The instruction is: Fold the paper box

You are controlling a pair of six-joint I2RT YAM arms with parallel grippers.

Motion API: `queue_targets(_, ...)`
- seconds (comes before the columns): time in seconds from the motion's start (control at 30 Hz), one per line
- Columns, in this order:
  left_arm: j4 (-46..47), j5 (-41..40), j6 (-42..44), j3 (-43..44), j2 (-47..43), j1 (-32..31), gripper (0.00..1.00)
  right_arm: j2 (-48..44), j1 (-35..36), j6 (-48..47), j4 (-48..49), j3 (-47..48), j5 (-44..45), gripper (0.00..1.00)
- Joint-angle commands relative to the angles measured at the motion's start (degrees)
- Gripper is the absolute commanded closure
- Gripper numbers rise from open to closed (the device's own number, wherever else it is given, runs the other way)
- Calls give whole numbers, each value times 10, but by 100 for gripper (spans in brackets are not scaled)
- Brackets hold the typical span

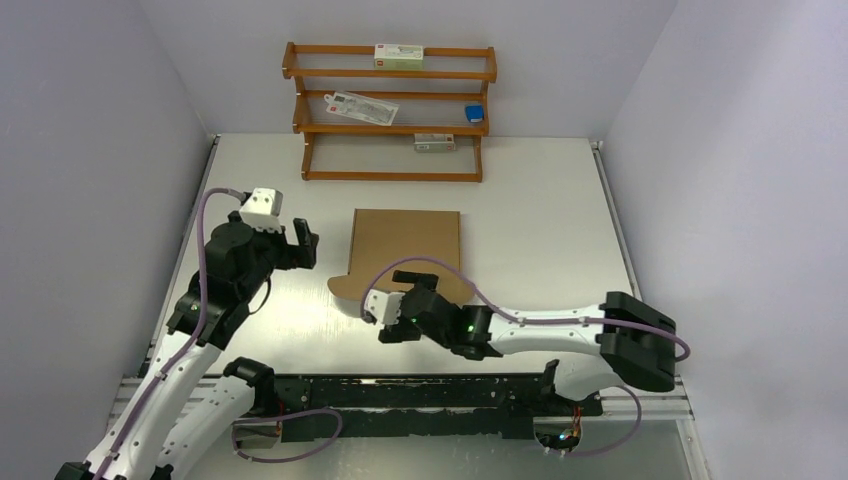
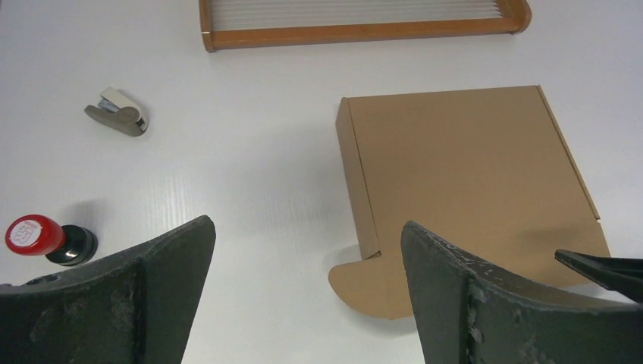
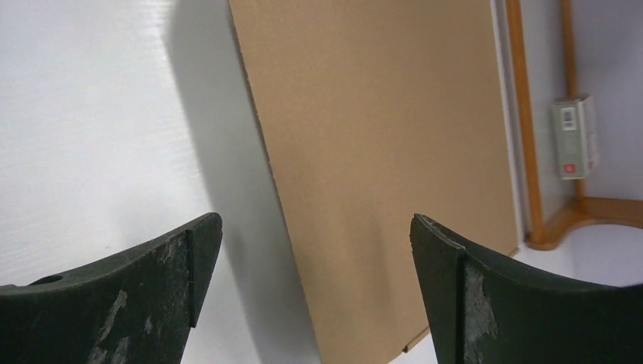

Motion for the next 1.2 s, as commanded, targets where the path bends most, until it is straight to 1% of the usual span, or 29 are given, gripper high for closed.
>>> queue_targets(0.0, -1, 0, 11, 0, -4, 20, 4, 51, 28, -86, 67, -3, 112, 1)
queue_targets(0.2, -2, 10, 9, -1, -3, 33, 5, 131, 35, -149, 159, -13, 179, 3)
queue_targets(0.27, 0, 17, 10, -2, -1, 33, 5, 151, 35, -167, 176, -12, 184, 4)
queue_targets(0.33, 1, 20, 10, -2, 0, 34, 5, 175, 37, -172, 181, -6, 186, 8)
queue_targets(0.4, 0, 20, 10, -2, -1, 34, 5, 196, 37, -186, 212, -11, 201, 15)
queue_targets(0.5, 0, 19, 10, -4, -3, 34, 6, 217, 37, -204, 249, -15, 216, 31)
queue_targets(0.63, 1, 25, 11, -4, -4, 34, 8, 223, 37, -219, 254, -9, 242, 53)
queue_targets(0.7, 0, 25, 11, -4, -5, 35, 8, 212, 37, -222, 243, -8, 246, 64)
queue_targets(0.93, 0, 18, 8, -4, -12, 36, 10, 147, 37, -191, 151, 11, 228, 93)
queue_targets(0.97, 0, 17, 8, -4, -13, 36, 10, 140, 37, -187, 136, 16, 223, 96)
queue_targets(1.03, 3, 19, 8, -1, -13, 36, 10, 123, 37, -172, 101, 28, 210, 100)
queue_targets(1.17, 1, 20, 4, 15, -11, 36, 11, 91, 36, -143, 17, 60, 176, 100)
